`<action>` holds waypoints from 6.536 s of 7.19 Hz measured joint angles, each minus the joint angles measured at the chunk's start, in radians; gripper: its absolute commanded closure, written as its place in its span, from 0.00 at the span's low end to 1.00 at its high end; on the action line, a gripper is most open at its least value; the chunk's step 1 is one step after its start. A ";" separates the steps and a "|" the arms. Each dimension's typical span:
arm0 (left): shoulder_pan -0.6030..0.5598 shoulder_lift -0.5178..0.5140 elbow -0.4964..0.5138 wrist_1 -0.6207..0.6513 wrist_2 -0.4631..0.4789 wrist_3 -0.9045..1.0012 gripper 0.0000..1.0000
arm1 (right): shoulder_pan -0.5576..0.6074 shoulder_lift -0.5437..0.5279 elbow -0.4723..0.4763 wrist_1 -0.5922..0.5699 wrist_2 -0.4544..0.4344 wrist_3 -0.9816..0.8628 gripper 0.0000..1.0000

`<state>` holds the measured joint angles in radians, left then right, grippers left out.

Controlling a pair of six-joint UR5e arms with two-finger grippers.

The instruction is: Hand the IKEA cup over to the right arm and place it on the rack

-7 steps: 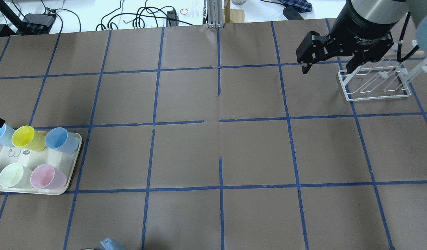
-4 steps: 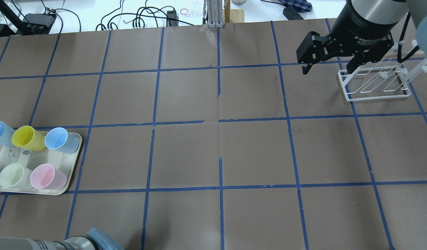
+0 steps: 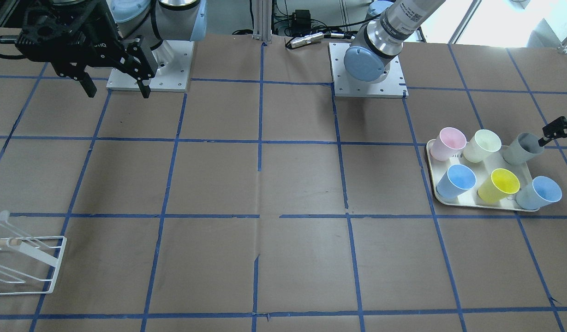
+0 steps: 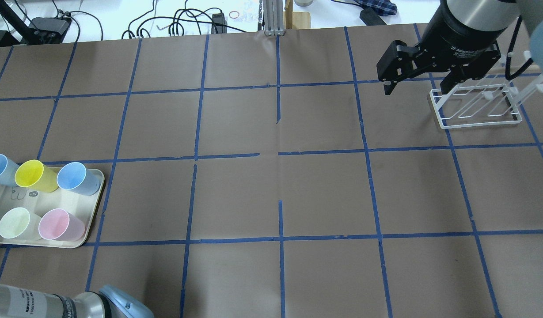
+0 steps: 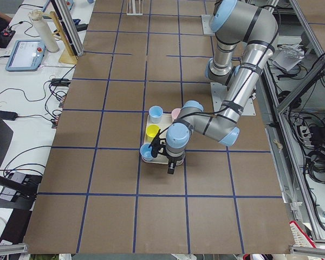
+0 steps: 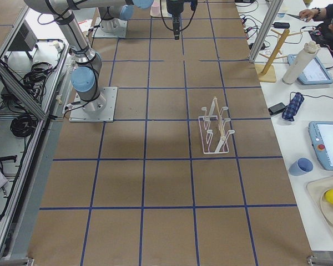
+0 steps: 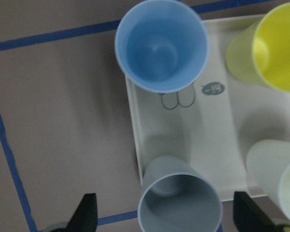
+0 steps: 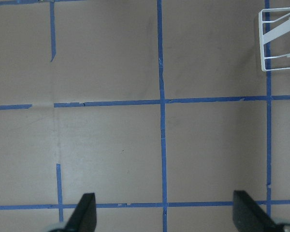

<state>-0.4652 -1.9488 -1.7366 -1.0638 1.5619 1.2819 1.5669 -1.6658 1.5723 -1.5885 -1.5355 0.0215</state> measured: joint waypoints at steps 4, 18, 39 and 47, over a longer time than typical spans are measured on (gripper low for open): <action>0.003 -0.015 -0.051 0.026 0.012 -0.082 0.78 | 0.000 0.000 0.000 -0.001 0.000 0.000 0.00; -0.255 0.215 0.198 -0.628 -0.115 -0.291 1.00 | -0.064 0.005 -0.015 0.129 0.162 0.001 0.00; -1.079 0.579 -0.411 -0.991 -1.769 -0.818 1.00 | -0.217 0.018 0.033 0.615 1.006 -0.310 0.00; -1.083 0.596 -0.410 -0.954 -1.763 -0.821 1.00 | -0.206 0.000 0.067 0.788 1.101 -0.355 0.00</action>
<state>-1.5478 -1.3527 -2.1466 -2.0179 -0.2008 0.4605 1.3613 -1.6659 1.6395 -0.8002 -0.4343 -0.3331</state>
